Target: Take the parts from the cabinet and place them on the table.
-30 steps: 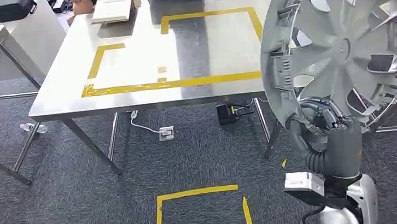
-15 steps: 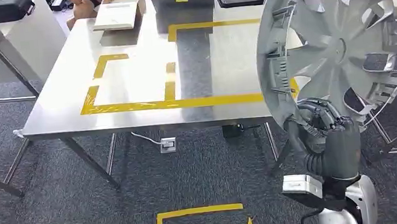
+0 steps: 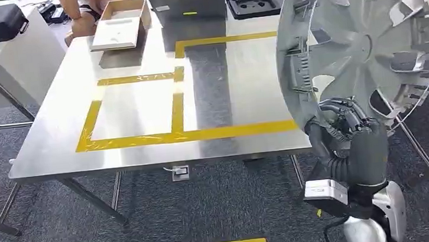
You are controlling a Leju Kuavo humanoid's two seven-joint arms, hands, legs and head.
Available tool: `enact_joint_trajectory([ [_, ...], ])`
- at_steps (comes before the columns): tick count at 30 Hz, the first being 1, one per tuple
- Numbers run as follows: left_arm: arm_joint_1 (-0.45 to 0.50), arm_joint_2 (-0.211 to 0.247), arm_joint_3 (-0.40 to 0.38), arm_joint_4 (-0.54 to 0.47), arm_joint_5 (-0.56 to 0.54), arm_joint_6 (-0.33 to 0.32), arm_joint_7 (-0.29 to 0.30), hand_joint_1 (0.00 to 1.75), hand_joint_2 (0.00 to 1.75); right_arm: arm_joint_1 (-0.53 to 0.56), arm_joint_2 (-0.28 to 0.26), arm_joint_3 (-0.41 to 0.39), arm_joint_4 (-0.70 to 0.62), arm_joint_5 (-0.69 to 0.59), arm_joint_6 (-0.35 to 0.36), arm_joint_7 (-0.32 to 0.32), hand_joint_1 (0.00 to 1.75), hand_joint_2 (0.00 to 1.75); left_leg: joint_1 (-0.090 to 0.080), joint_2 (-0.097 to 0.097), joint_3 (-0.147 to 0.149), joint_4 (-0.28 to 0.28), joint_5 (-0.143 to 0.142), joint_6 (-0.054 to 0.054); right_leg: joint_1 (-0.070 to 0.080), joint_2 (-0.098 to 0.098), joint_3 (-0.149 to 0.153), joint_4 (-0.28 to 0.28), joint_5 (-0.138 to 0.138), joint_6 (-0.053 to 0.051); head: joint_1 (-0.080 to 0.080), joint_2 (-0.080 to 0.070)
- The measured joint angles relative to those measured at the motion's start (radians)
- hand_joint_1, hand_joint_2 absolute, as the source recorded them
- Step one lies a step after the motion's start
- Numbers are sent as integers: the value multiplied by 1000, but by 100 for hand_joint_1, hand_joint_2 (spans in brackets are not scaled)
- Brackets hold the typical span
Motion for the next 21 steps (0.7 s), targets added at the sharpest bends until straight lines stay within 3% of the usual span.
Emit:
enact_joint_trajectory([
  [2, 1, 0, 0, 1, -10, 8, 0, 0, 175, 4, 0, 0, -2, 2, -1, 3, 175, 175, -1, 3, 9, 28, 9, 17, 6, 1, -1, -9, -23, 14, 3, 0],
  [5, -4, -6, 0, 1, -15, 13, -2, 0, 175, 6, 0, 0, -3, 0, 0, 5, 175, 175, 3, 1, 17, 25, -2, 43, -1, -3, 12, 4, -42, 31, 4, 0],
  [6, -5, -5, 0, 1, -15, 13, -6, 0, 175, 5, 0, 0, -2, 0, 5, 5, 175, 175, 3, 1, 19, 25, -6, 50, 0, -5, -15, 52, -68, 34, 6, 0],
  [8, -6, -5, 0, 0, -15, 13, -12, 0, 175, 6, 0, 1, 0, 1, 20, 5, 175, 175, 0, 0, 21, 25, -15, 56, 0, -5, -114, 214, -137, 39, 7, 0],
  [9, -6, -5, 0, 0, -15, 10, -14, 0, 175, 7, 0, 2, 7, 1, 29, 7, 175, 175, -2, -1, 23, 25, -19, 58, 0, -5, -165, 284, -152, 39, 7, 0],
  [10, -5, -5, 0, 0, -15, 7, -16, 0, 175, 7, 0, 2, 15, 0, 34, 9, 175, 175, -4, -2, 26, 25, -22, 58, 0, -5, -191, 305, -140, 37, 7, 0],
  [11, -4, -6, 0, 0, -15, 5, -16, 0, 175, 6, 0, 2, 25, 0, 35, 11, 175, 175, -6, -4, 32, 25, -26, 59, 2, -5, -192, 276, -101, 32, 8, 0],
  [12, -4, -6, 0, 1, -15, 3, -19, 0, 175, 5, 0, 2, 35, 0, 37, 11, 175, 175, -8, -6, 37, 25, -28, 58, 4, -5, -171, 210, -49, 25, 8, 0],
  [14, -5, -10, 0, 1, -15, -3, -23, 0, 175, -4, 0, 2, 58, 3, 45, 12, 175, 175, -12, -8, 47, 25, -32, 57, 15, -6, -98, 30, 47, 2, 8, 0],
  [15, -5, -13, 0, 2, -15, -4, -23, 0, 175, -9, 0, 2, 70, 3, 48, 12, 175, 175, -16, -8, 50, 25, -34, 51, 22, -10, -97, 15, 42, -6, 4, 0],
  [16, -6, -12, 0, 1, -15, -4, -24, 0, 175, -13, 0, 2, 79, 3, 49, 12, 175, 175, -13, -11, 49, 23, -34, 45, 22, -10, -96, 5, 46, -5, 9, 0],
  [17, -6, -9, 0, 1, -15, -5, -25, 0, 175, -14, 0, 2, 86, 3, 50, 12, 175, 175, -16, -10, 49, 24, -43, 50, 21, -8, -94, -1, 58, 16, 8, 0],
  [18, -4, -10, 0, 2, -15, -6, -26, 0, 175, -16, 0, 2, 95, 6, 52, 12, 175, 175, -14, -10, 52, 21, -38, 48, 22, -8, -92, -1, 51, 9, 9, 0],
  [19, -4, -10, 0, 2, -15, -9, -28, 0, 175, -19, 0, 2, 104, 13, 53, 13, 175, 175, -14, -10, 54, 19, -37, 40, 23, -8, -92, -1, 53, 3, 9, 0],
  [21, -4, -11, 0, 2, -19, -14, -34, 0, 175, -28, 0, 2, 127, 30, 59, 17, 175, 175, -14, -9, 59, 13, -34, 36, 22, -7, -91, -1, 55, 2, 9, 0],
])
